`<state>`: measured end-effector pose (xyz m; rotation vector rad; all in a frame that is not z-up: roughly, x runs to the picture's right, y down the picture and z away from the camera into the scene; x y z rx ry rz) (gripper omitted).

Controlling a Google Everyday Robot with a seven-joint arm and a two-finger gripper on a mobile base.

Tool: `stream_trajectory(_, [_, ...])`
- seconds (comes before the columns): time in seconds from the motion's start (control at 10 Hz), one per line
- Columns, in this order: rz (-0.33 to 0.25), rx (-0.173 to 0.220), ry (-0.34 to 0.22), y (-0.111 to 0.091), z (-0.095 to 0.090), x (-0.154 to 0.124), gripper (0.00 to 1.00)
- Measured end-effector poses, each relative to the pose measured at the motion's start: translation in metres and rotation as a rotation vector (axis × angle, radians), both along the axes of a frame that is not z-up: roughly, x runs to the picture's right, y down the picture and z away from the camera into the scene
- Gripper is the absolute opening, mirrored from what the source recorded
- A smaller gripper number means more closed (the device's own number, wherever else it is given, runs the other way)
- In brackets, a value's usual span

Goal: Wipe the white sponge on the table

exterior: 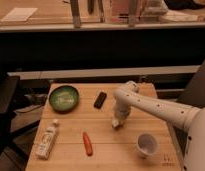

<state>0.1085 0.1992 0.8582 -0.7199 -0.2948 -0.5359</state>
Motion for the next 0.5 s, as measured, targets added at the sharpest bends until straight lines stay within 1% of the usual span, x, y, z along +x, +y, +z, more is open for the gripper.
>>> stream_trajectory(0.3, [-0.025, -0.001, -0.01, 0.0, 0.0, -0.012, 0.01])
stream_trajectory(0.5, [-0.029, 0.001, -0.012, 0.0, 0.001, -0.013, 0.01])
